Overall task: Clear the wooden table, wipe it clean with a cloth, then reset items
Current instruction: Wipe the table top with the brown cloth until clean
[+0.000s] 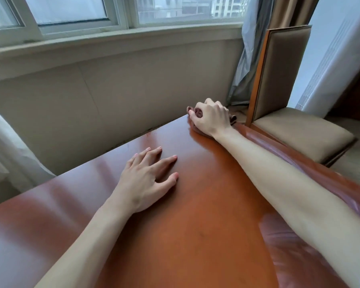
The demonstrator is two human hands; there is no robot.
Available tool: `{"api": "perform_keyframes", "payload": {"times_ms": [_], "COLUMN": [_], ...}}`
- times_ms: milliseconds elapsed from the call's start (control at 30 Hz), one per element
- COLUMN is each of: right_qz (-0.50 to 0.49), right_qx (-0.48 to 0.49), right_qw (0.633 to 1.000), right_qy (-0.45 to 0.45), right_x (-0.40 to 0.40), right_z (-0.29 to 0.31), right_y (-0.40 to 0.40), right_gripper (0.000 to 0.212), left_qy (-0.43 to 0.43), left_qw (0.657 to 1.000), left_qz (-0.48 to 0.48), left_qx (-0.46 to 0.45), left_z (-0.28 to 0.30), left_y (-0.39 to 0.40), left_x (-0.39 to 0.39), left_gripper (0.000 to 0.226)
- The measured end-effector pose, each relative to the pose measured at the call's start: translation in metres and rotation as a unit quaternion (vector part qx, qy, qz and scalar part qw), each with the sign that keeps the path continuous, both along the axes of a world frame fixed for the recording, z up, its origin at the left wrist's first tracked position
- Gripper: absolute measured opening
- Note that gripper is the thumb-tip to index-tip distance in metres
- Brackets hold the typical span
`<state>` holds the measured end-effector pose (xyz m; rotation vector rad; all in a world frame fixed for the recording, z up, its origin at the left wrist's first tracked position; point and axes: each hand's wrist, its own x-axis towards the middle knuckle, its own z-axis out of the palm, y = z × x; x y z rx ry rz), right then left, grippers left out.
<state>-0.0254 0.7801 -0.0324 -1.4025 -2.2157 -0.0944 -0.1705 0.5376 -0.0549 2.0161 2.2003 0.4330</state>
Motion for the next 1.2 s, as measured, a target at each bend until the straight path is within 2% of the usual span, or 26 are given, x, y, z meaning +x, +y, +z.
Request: {"api": "perform_keyframes", "payload": {"times_ms": [100, 233, 333, 433, 700, 867, 1000, 1200], "right_qz": [0.079, 0.214, 0.271, 0.241, 0.013, -0.064, -0.038, 0.086], "right_qx": [-0.008, 0.008, -0.002, -0.010, -0.016, -0.035, -0.026, -0.035], "right_qw": [0.997, 0.977, 0.963, 0.971, 1.000, 0.996, 0.999, 0.996], "right_qy": [0.007, 0.009, 0.002, 0.001, 0.003, 0.042, 0.019, -0.005], "right_x": [0.036, 0.099, 0.125, 0.111, 0.019, -0.019, -0.007, 0.053], "right_z": [-0.001, -0.006, -0.006, 0.000, 0.000, 0.004, 0.003, 0.000], "right_y": [-0.099, -0.251, -0.298, -0.270, -0.017, 0.066, 0.027, -0.153], "right_gripper": [0.035, 0.024, 0.029, 0.033, 0.036, 0.033, 0.036, 0.036], "left_qy": [0.002, 0.006, 0.016, 0.015, 0.022, 0.004, 0.007, 0.028], "left_qw": [1.000, 1.000, 1.000, 1.000, 1.000, 1.000, 1.000, 0.999], "left_qz": [0.001, -0.001, -0.001, -0.004, -0.009, -0.005, -0.003, -0.010], "left_qx": [-0.009, -0.011, -0.012, -0.008, 0.006, 0.003, -0.001, -0.021], "left_z": [0.003, 0.003, 0.003, 0.001, -0.006, -0.006, 0.000, 0.005], "left_y": [-0.001, -0.003, -0.004, -0.002, 0.002, 0.002, 0.000, -0.003], "left_x": [0.001, 0.003, 0.003, 0.001, -0.004, -0.004, -0.001, 0.003], "left_gripper": [0.066, 0.081, 0.084, 0.083, 0.065, 0.064, 0.066, 0.071]}}
